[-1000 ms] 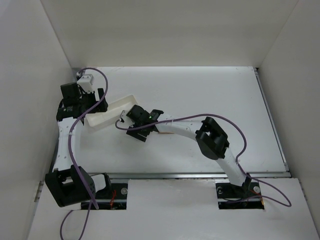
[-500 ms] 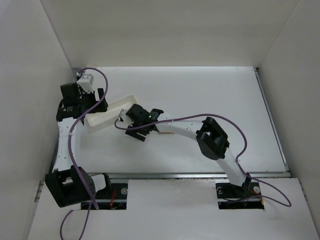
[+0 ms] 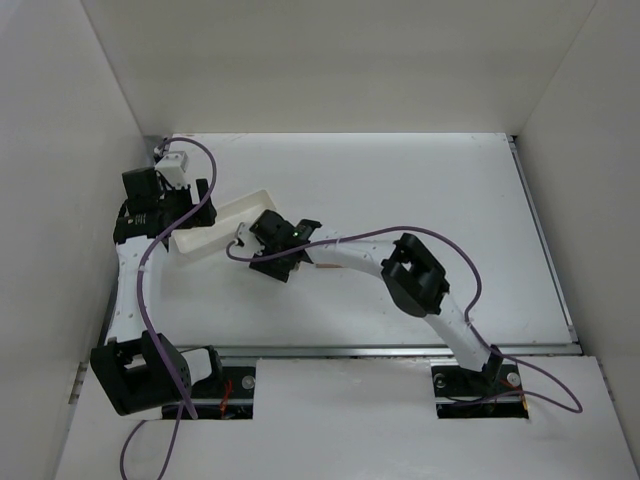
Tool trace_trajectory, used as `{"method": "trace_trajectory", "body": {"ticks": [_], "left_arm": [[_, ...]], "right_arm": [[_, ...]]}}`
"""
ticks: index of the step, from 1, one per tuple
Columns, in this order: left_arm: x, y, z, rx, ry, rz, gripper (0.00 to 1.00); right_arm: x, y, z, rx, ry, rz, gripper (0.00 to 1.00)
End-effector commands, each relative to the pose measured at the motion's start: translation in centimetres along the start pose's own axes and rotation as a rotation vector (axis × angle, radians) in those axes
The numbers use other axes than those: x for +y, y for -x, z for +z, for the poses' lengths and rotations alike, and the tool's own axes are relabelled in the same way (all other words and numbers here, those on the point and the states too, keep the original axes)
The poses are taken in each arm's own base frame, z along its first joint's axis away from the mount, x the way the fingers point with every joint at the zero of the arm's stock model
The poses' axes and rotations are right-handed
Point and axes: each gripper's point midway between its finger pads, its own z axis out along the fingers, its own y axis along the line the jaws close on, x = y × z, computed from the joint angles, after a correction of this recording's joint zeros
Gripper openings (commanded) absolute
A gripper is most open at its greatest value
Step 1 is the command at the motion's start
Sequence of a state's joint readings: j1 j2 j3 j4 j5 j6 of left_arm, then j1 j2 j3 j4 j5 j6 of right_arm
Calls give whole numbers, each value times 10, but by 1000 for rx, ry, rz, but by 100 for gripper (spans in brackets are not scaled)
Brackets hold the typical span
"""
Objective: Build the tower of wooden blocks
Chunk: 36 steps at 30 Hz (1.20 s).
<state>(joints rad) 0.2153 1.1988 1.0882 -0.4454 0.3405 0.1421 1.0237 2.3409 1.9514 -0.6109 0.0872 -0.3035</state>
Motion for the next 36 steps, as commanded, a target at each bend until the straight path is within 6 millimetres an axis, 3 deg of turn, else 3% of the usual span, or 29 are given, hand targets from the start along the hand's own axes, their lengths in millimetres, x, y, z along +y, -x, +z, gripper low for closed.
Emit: {"method": "trace_trajectory", "body": {"ticks": [1,7,11,13,14,16,19,20,24,26,27,28,31,32,33,34,36], "left_arm": [[-1,5,-7,-36,2,24,83],[-1,5,-7,-36,2,24,83],[-1,5,-7,-36,2,24,83],[-2,7,-9,-44,3,27,83],[-2,7,-9,-44,3,27,83],[-2,7,-9,-44,3,27,83],[-2,7,-9,-44,3,27,83],[-2,7,-9,-44,3,27,83],[-2,5,-10,-36,3,33,83],[-2,5,-10,-36,3,33,83],[-2,5,-10,-36,3,33,83],[-3,6,-12,-44,3,36,83],[-2,2,-11,-36,3,33,83],[-1,2,-11,-35,12,33,83],[-1,2,-11,-35,12,33,83],[-1,2,-11,-35,12,33,83],[-1,2,-11,-35,12,24,83]], "right_arm": [[-6,-6,-5,0,-4,1,69],[-8,-8,-16,-5,-17,2,68],[-14,-4,-18,-10,-44,-7,61],[-16,0,-20,-20,-47,-6,53],[-17,4,-22,-29,-50,-5,42],[-14,1,-18,-24,-34,-6,32],[-14,1,-18,-24,-34,-6,1],[-13,5,-21,-36,-28,3,0],[-26,32,-55,-193,-12,64,0],[-51,71,-105,-417,-32,134,0],[-49,59,-107,-437,-16,167,0],[-60,75,-150,-567,-21,228,0],[-77,65,-181,-834,-39,306,0],[-81,67,-212,-943,-57,330,0],[-98,71,-235,-1075,-127,348,0],[-95,47,-221,-1058,-137,384,0],[-112,37,-227,-1105,-163,490,0]]}}
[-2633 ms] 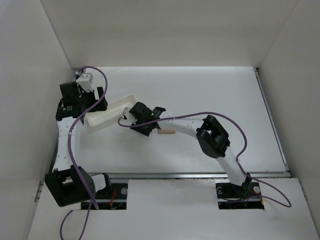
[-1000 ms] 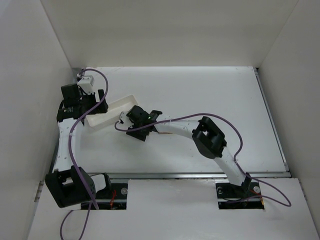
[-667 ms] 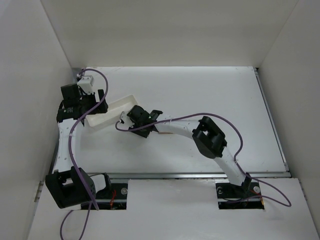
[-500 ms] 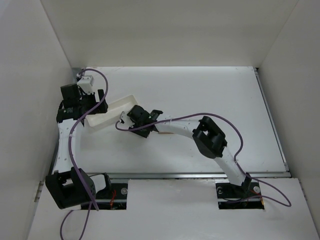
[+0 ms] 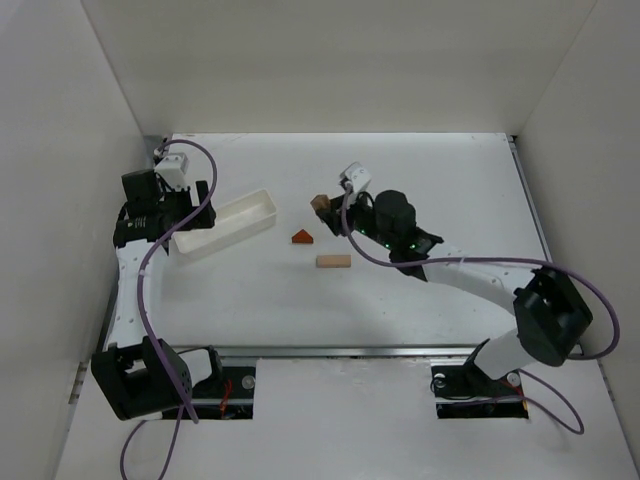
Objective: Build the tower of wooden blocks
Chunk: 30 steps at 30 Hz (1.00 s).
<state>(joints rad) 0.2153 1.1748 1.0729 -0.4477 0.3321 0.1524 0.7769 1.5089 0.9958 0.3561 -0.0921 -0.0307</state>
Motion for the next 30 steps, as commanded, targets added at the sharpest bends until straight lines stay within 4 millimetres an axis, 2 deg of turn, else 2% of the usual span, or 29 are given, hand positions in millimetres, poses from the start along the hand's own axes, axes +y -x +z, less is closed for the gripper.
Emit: {"method": "trace_trajectory", "body": {"ticks": [1,2,3,4,6,7,9,10,11,13,14,16,17,18,20,21,23,24,25,28,30], "left_arm": [[-1,5,-6,-30,3,12,83],[-4,5,-6,-31,-9,12,83],[-4,9,-8,-41,-8,15,83],[-5,6,-6,-24,-19,10,83],[-8,6,-5,-15,-35,7,83],[-15,7,-8,-13,-77,19,83],[-32,12,-11,-24,-155,120,83],[-49,21,-19,-53,-224,179,83],[-74,20,-25,-53,-299,252,83],[-107,23,-35,-75,-418,407,86],[-144,23,-50,-88,-549,496,88],[-177,21,-61,-117,-663,621,93],[-196,27,-66,-143,-720,671,93],[-221,11,-67,-85,-807,724,94],[-246,2,-68,-52,-867,835,94],[-268,-7,-69,-14,-898,918,94],[-284,-10,-72,-12,-936,996,94],[-291,0,-76,-47,-959,1006,94],[-293,1,-72,-43,-963,1030,94],[-291,14,-73,-91,-963,1089,94],[-292,17,-73,-140,-986,1157,94]], "right_arm": [[-3,35,0,-266,1,159,0],[-6,35,-3,-290,-2,194,0],[-1,34,-4,-315,23,251,0],[-3,42,-14,-405,40,262,0],[-2,38,-17,-453,74,305,0],[0,44,-22,-493,116,296,0],[-3,41,-25,-494,141,308,0],[3,39,-27,-488,168,318,0],[5,42,-30,-497,209,309,0],[11,42,-33,-495,271,324,0],[10,45,-36,-503,289,326,0],[17,46,-41,-509,352,302,0],[15,41,-40,-494,358,311,0],[17,36,-38,-471,363,317,0],[16,31,-36,-449,356,319,0],[16,33,-37,-452,354,306,0],[16,30,-35,-428,350,286,0],[15,32,-37,-429,342,255,0],[14,29,-36,-410,335,250,0],[12,37,-44,-424,312,190,0],[15,31,-47,-396,318,177,0]]}}
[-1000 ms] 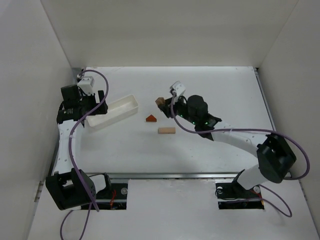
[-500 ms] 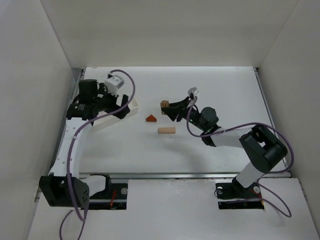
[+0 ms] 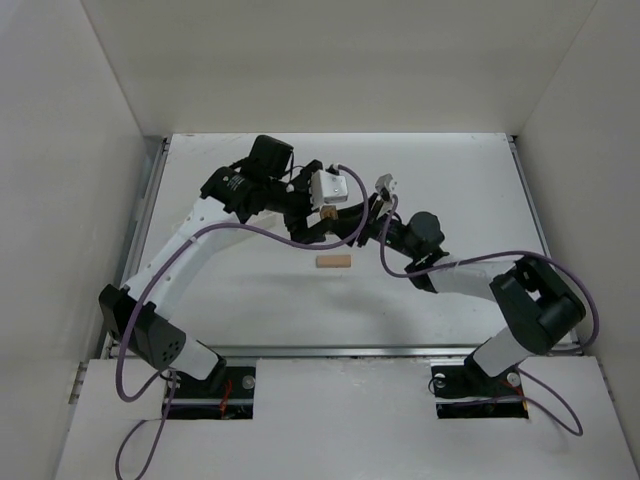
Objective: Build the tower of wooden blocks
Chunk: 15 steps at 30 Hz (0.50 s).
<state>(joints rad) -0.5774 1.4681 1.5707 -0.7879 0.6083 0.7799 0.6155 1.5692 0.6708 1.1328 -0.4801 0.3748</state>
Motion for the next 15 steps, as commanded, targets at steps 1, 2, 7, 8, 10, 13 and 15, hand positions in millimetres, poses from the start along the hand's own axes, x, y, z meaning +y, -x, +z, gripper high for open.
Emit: {"method": "trace_trajectory", "body": {"ticks": [1,2,7,8,10,13,15], "left_arm": [[-2,17,-22,-52,-14,185,94],[-4,16,-22,-52,-27,210,94],[-5,6,-16,-47,-71,302,94],[-7,7,-12,-58,-100,312,94],[-14,6,-12,-57,-147,295,96],[-10,15,-11,-70,-187,263,96],[-8,19,-12,-83,-201,248,92]], "right_arm": [[21,34,-4,-62,73,-136,0],[20,31,-7,-50,68,-139,0],[30,14,-13,21,84,-190,0],[27,13,-12,33,80,-223,0],[28,8,-12,55,75,-240,0],[26,0,-13,81,66,-271,0],[25,1,-13,80,67,-283,0]]}}
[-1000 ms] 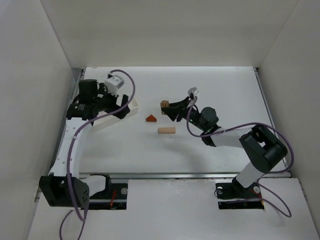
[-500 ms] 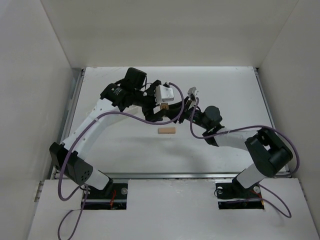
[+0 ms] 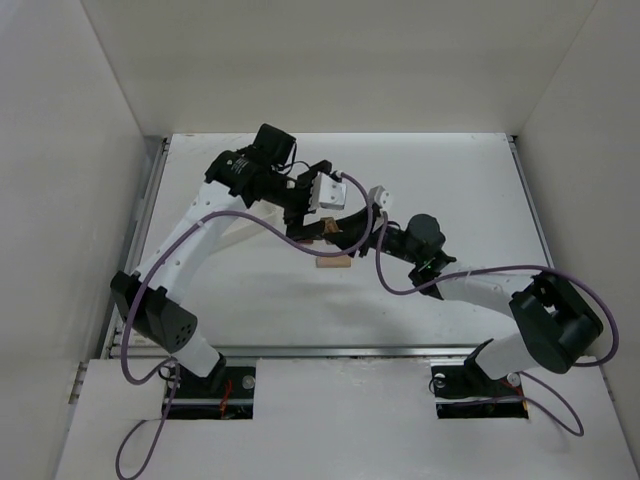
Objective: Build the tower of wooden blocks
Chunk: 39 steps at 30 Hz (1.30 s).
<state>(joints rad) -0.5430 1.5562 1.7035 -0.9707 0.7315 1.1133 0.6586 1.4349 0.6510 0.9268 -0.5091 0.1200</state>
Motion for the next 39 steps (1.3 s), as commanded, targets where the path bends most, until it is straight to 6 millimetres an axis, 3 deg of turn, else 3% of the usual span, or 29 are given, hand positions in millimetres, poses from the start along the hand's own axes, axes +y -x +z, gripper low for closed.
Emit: {"method": "trace_trajectory", "body": {"ticks": [1,2,6,7,10,15,24,32,39], "left_arm": [[-7,12,-3,-60,-74,-15,90],[-8,12,-3,-60,-75,-26,85],[-3,1,1,-16,-77,-20,82],[-5,-11,4,24,-77,-35,82],[6,-11,10,17,-37,-91,84],[15,8,14,-65,-34,-115,81],[5,-19,26,15,-83,-166,72],[-10,-17,24,1,-155,-139,75],[0,-11,20,-20,-77,-127,71]], "right_arm": [[6,7,1,-8,22,-88,0],[7,11,2,-15,32,-92,0],[6,4,3,3,30,-91,0],[10,4,4,3,39,-90,0],[11,8,5,-4,50,-105,0],[15,6,5,8,59,-108,0],[13,12,4,-2,41,-122,0],[8,17,6,-13,19,-127,0],[13,21,10,-20,41,-130,0]]}}
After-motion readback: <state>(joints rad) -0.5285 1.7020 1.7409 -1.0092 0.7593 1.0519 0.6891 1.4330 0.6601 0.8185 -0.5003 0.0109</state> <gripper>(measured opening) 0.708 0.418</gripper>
